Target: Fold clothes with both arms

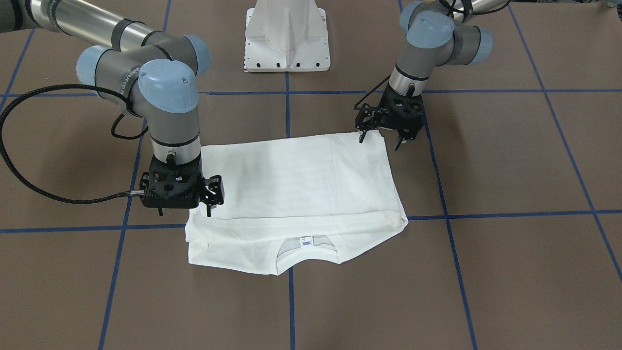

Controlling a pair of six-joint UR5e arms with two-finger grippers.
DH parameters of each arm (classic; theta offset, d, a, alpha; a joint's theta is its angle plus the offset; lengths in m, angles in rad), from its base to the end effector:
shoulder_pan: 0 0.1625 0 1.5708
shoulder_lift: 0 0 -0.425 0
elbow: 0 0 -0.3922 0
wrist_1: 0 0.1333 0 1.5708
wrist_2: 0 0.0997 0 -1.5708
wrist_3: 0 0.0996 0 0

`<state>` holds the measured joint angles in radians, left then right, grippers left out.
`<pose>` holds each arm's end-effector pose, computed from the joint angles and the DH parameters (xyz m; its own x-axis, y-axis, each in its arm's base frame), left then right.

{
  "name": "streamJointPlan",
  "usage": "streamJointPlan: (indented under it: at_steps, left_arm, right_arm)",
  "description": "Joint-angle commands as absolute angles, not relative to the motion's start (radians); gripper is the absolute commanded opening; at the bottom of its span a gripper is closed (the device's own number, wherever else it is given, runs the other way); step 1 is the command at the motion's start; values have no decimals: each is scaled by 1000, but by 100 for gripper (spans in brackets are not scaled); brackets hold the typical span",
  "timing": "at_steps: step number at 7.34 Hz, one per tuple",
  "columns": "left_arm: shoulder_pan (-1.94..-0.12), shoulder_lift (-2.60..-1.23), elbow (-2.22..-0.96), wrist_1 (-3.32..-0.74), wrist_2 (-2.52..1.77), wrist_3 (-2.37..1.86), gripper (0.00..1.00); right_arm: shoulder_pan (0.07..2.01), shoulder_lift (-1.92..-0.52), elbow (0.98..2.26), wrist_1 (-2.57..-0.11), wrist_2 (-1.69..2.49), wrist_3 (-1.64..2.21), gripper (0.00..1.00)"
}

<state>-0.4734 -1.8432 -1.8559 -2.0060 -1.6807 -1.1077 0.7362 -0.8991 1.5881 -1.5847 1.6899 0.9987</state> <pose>0.4645 -0.3754 0.3349 0.6010 0.1910 -0.7761 0.1150 0.9402 0.3205 -0.4422 -0.5646 0.2607 0.8175 0.0154 0.5757 -0.2011 0.9443 0.2604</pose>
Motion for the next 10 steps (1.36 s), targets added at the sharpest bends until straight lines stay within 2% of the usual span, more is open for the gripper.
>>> streamJointPlan:
  at_steps: [1,2,3,4,8,10]
  left_arm:
    - [-414,-1838,-1841,-2006,-1644,-1160,100]
    - [-413,-1836,-1838,-2006,-1644,-1161,99]
    - [-413,-1836,-1830,-2006,-1643,-1163,93]
    - [-413,-1836,-1821,-2006,-1643,-1163,83]
    - [-413,-1838,-1821,-2005,-1638,-1164,0]
    - [-416,-1833,-1841,-1997,-1638,-1160,0]
  right_arm:
    - [736,-899,1591,-1585,1690,999,100]
    - [735,-897,1592,-1585,1690,999,100]
    - [735,-896,1598,-1585,1690,1000,100]
    - [735,-899,1604,-1585,1689,1000,100]
    - [735,-900,1606,-1585,1689,1000,100]
    - [735,-900,1605,-1585,1689,1000,100]
